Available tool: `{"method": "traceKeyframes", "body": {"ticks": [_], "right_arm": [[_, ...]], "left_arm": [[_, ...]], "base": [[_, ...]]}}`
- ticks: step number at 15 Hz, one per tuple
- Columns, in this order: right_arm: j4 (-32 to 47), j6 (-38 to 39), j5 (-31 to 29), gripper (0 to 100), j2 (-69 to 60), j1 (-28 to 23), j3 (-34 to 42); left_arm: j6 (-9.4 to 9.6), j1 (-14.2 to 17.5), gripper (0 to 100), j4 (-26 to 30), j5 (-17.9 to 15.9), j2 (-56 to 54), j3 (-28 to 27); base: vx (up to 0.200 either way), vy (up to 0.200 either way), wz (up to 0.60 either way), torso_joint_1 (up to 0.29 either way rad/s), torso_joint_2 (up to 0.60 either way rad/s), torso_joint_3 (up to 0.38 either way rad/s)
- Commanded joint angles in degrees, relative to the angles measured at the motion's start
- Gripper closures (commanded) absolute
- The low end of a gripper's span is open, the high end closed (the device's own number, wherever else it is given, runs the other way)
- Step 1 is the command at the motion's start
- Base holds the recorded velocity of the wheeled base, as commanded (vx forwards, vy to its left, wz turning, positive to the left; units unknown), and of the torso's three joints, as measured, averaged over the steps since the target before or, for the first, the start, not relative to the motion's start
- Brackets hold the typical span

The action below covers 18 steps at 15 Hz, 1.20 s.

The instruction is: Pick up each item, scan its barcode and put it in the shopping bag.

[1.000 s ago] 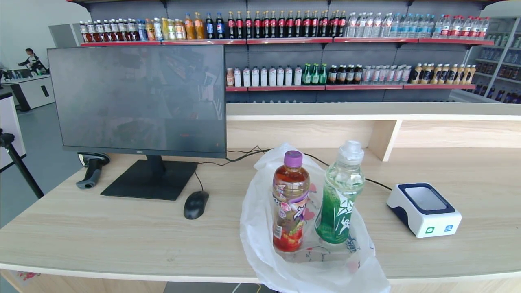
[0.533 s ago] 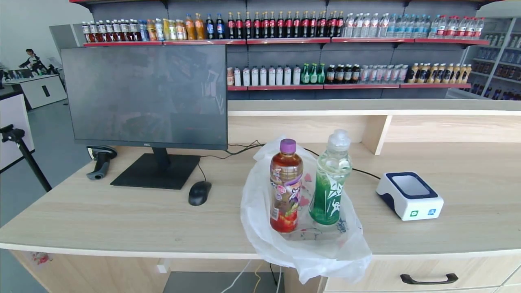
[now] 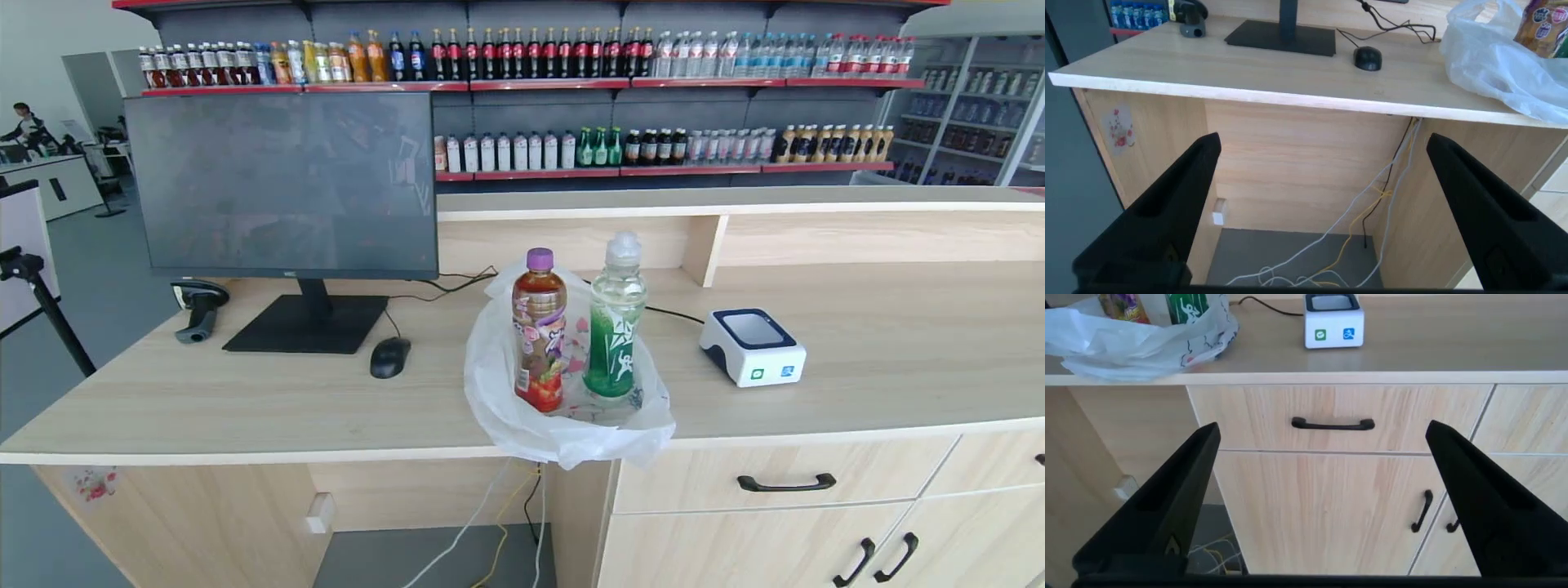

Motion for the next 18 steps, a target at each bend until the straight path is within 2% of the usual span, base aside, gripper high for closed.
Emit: {"method": "traceKeyframes", "body": {"ticks": [1,12,16,18], "right_arm": [[0.0,0.0,0.0,0,0.0,0.0,0.0],[-0.1,-0.6,0.0,0,0.0,0.0,0.0],[-0.1,-0.6,0.0,0,0.0,0.1,0.0],[-0.1,-0.7,0.0,0,0.0,0.1,0.0]], "left_arm": [[0.0,0.0,0,0.0,0.0,0.0,0.0],[-0.08,0.0,0,0.0,0.0,0.0,0.0],[-0.17,0.0,0,0.0,0.0,0.0,0.0],[-0.17,0.1,0,0.0,0.0,0.0,0.0]], "base": [[0.0,0.0,0.0,0.0,0.0,0.0],[0.0,-0.2,0.0,0.003,0.0,0.001],[0.0,-0.2,0.6,0.002,0.0,0.007],[0.0,-0.2,0.0,0.0,0.0,0.002]]}}
